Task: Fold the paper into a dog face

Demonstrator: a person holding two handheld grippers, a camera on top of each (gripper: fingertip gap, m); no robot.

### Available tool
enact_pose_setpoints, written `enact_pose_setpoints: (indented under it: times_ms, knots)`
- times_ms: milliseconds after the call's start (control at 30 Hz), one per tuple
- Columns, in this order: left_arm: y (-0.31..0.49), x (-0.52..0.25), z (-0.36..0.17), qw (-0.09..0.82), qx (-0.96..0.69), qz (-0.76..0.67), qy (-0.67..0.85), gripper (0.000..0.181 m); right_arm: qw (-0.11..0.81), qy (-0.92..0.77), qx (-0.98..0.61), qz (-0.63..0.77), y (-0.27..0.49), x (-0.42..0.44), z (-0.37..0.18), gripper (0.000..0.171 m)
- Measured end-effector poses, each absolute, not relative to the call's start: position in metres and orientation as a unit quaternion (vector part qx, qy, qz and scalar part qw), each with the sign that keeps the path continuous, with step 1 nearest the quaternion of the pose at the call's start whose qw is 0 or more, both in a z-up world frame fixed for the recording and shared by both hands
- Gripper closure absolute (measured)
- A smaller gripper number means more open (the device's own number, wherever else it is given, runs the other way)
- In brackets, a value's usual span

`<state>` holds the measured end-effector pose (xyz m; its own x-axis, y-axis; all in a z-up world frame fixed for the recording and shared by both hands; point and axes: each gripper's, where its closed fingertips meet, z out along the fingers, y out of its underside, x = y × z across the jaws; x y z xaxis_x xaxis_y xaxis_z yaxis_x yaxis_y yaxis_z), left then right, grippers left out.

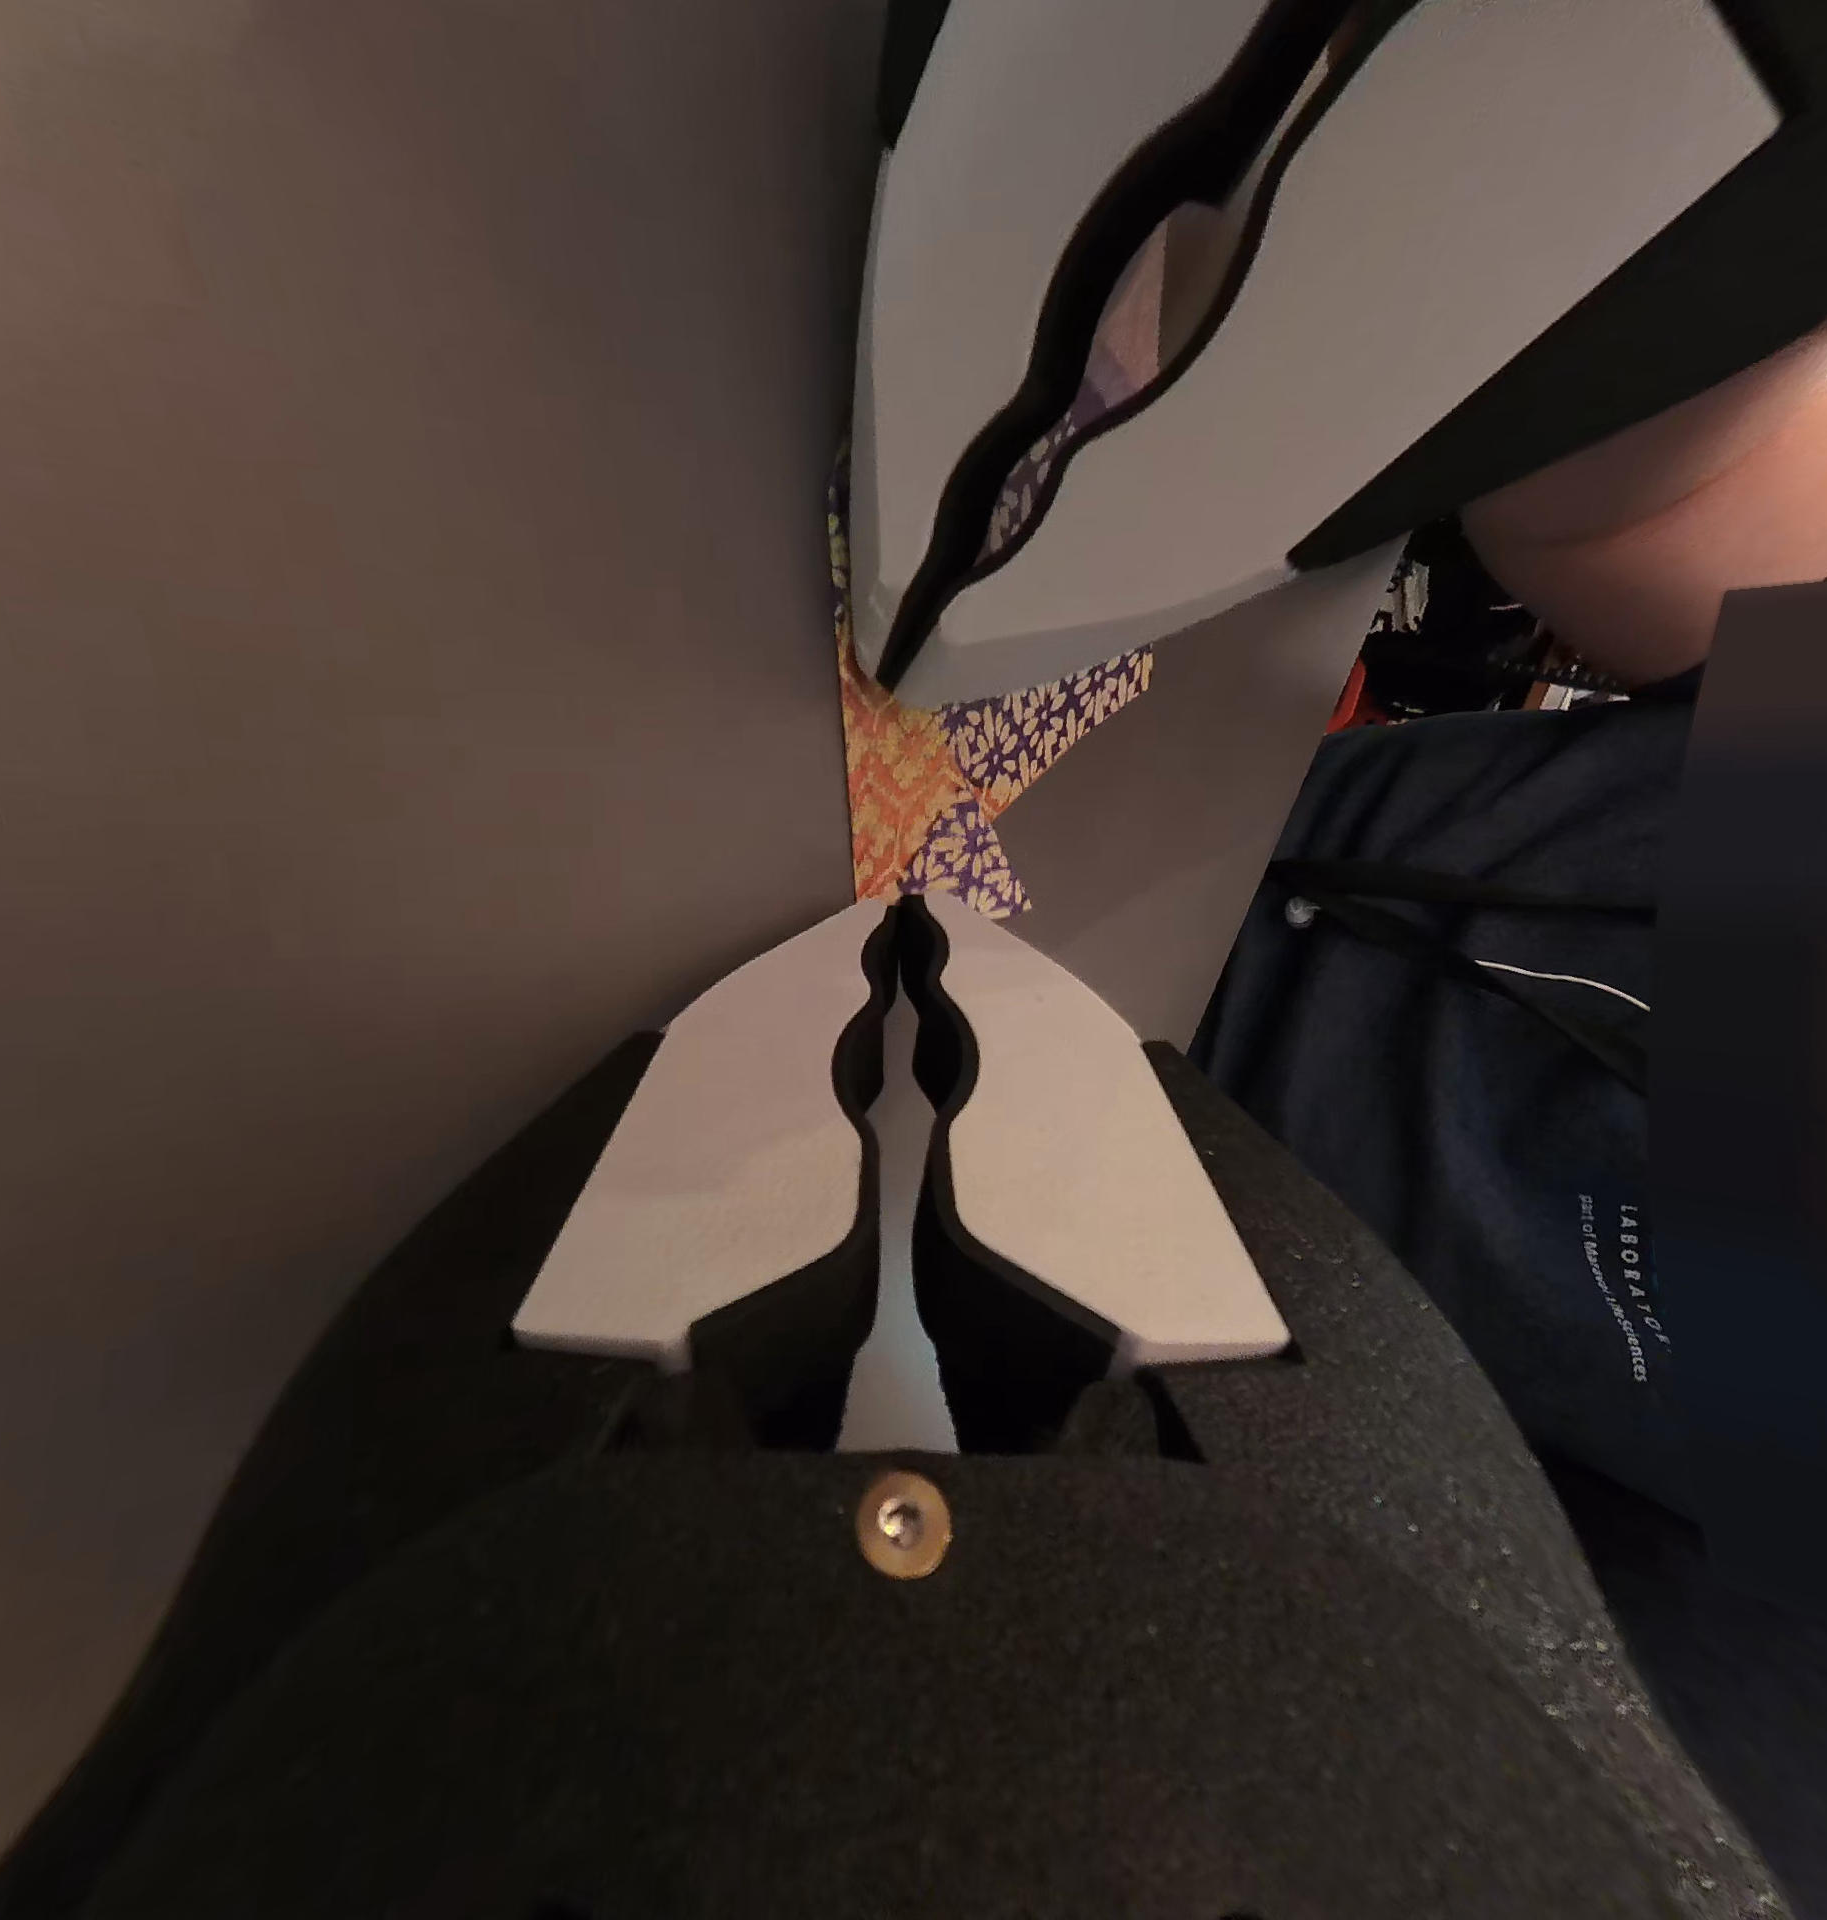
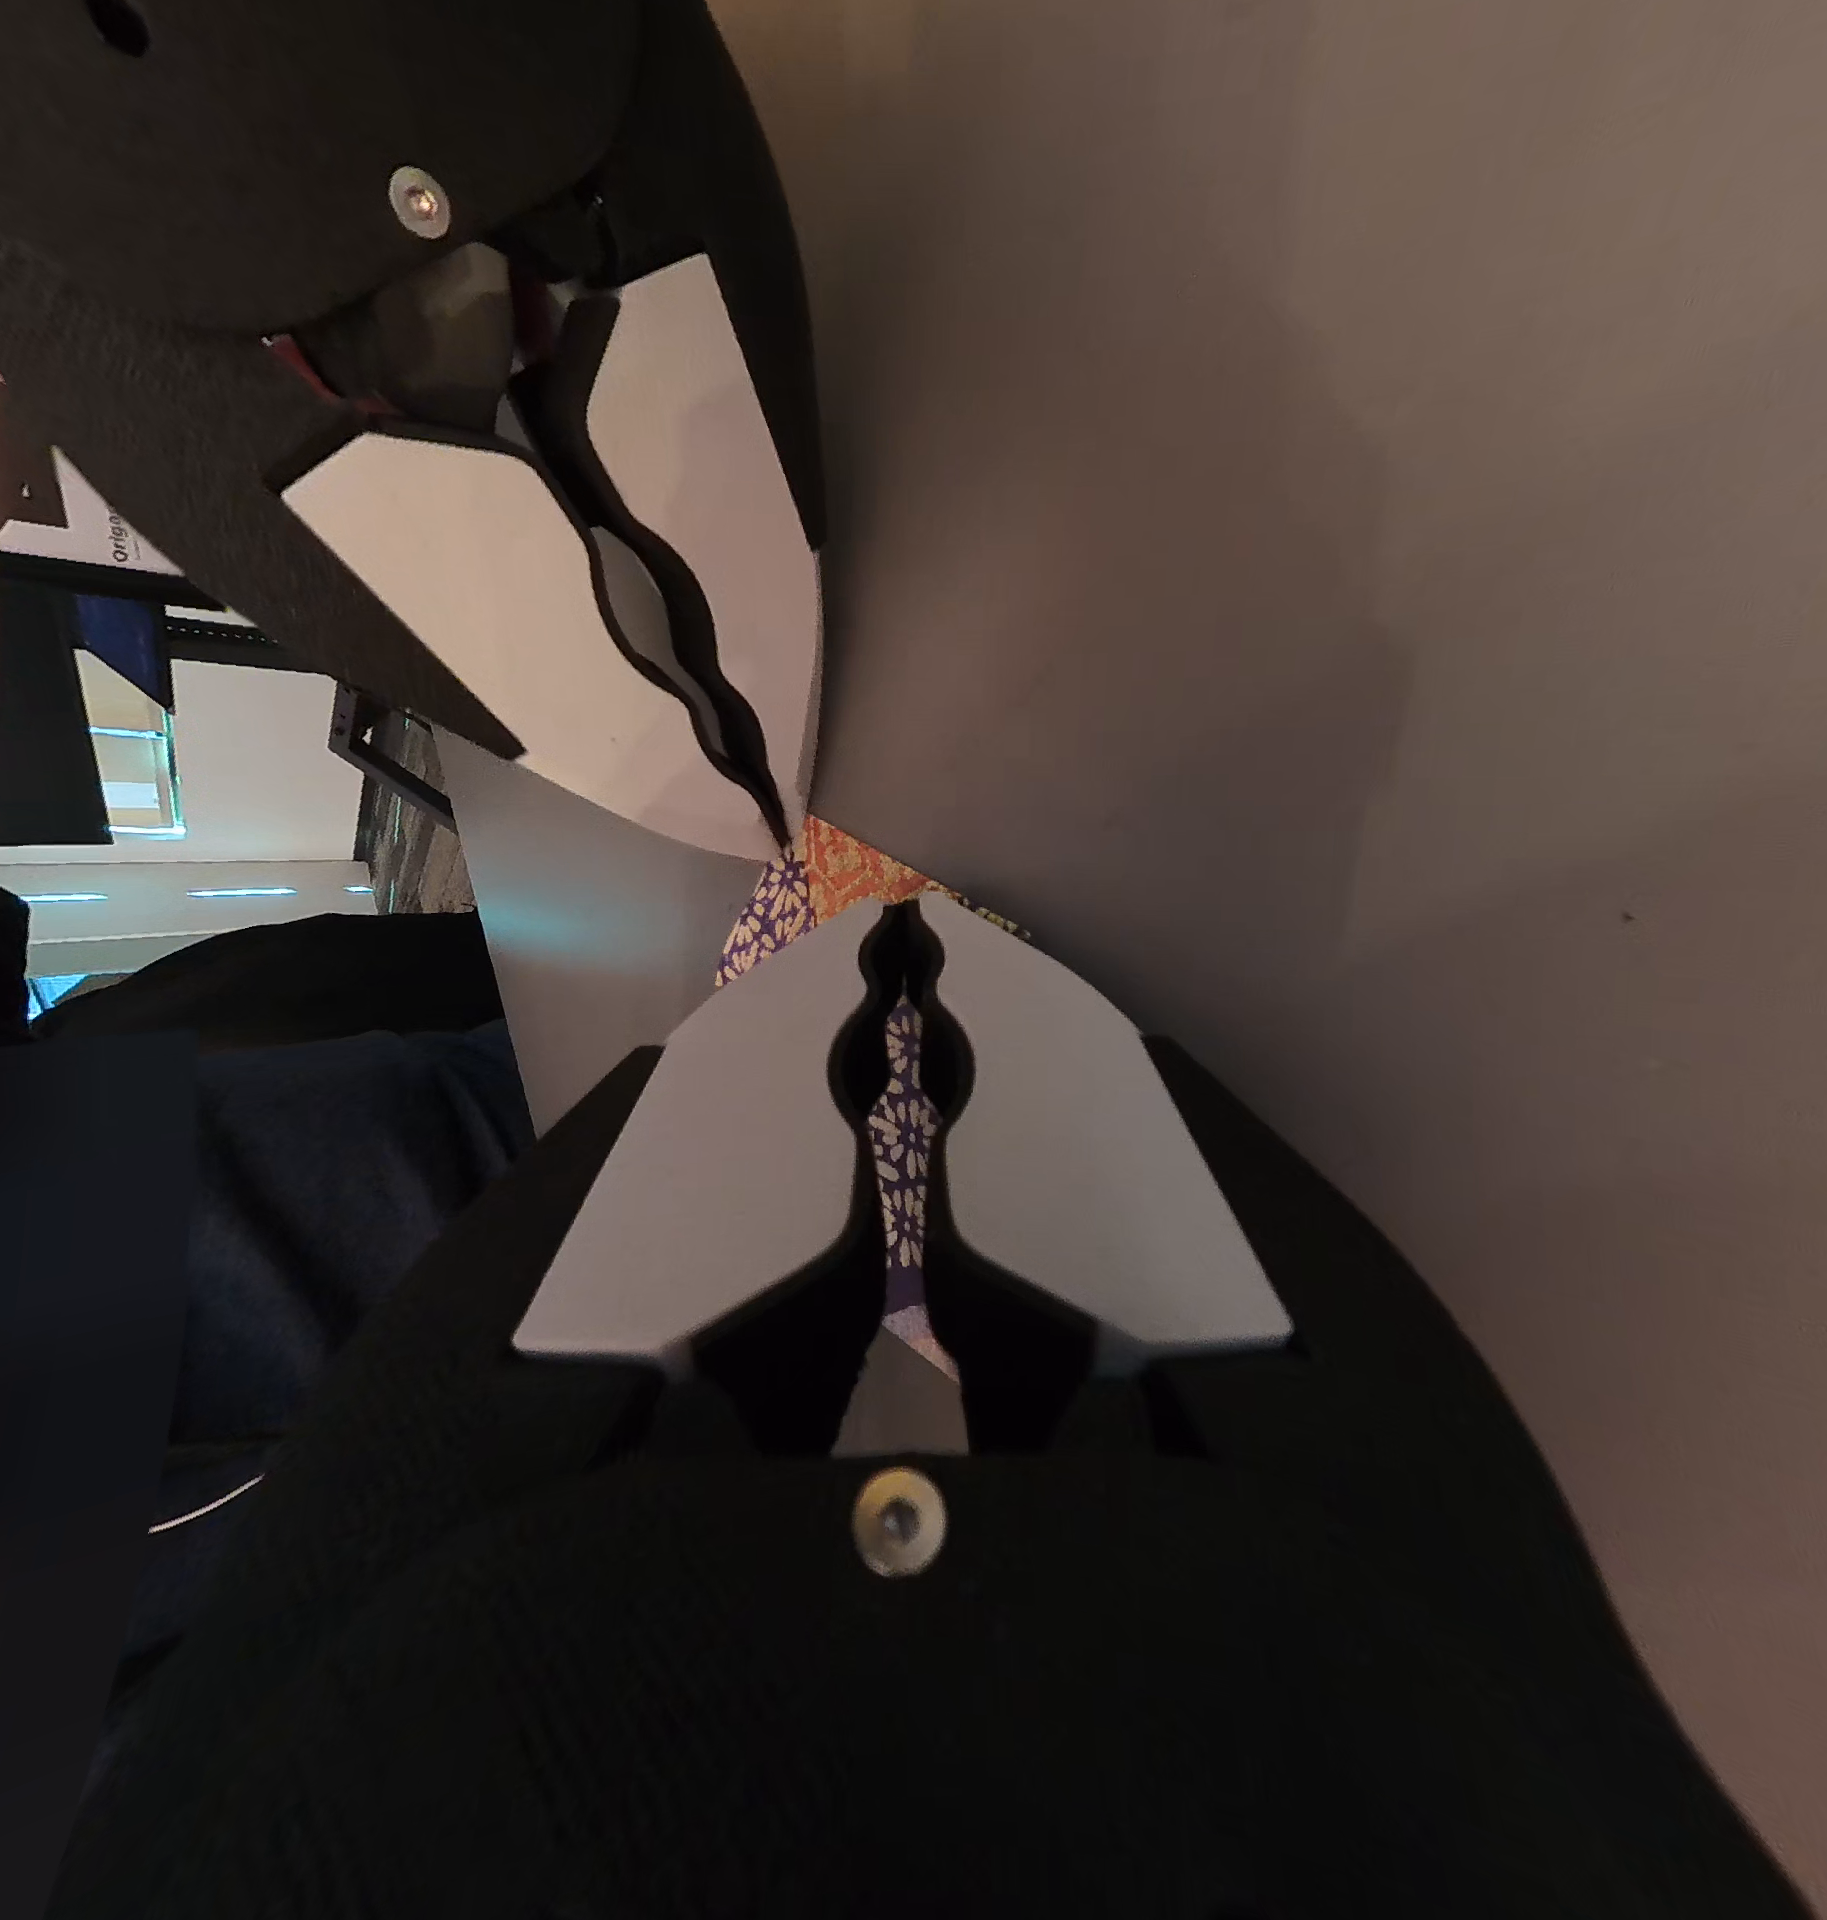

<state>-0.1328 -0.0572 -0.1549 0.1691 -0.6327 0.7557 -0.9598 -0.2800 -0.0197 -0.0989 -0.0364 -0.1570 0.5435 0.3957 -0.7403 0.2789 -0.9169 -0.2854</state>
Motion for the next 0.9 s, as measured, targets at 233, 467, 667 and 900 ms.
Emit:
enact_pose_setpoints:
  times_ms: [233, 467, 667, 900]
  knots:
    - [-0.063, -0.146, -0.155, 0.254, 0.72, 0.347, -0.544, 0.181, 0.069, -0.194, -0.875, 0.437, -0.036, -0.099, -0.157, 0.169]
    - [-0.059, -0.135, -0.129, 0.173, 0.717, 0.388, -0.552, 0.181, 0.075, -0.194, -0.873, 0.441, -0.036, -0.099, -0.157, 0.169]
    - [-0.075, -0.123, -0.14, 0.13, 0.712, 0.385, -0.573, 0.181, 0.079, -0.194, -0.873, 0.441, -0.036, -0.099, -0.157, 0.169]
    - [-0.077, -0.124, -0.154, 0.141, 0.719, 0.398, -0.551, 0.181, 0.101, -0.197, -0.873, 0.434, -0.036, -0.099, -0.157, 0.169]
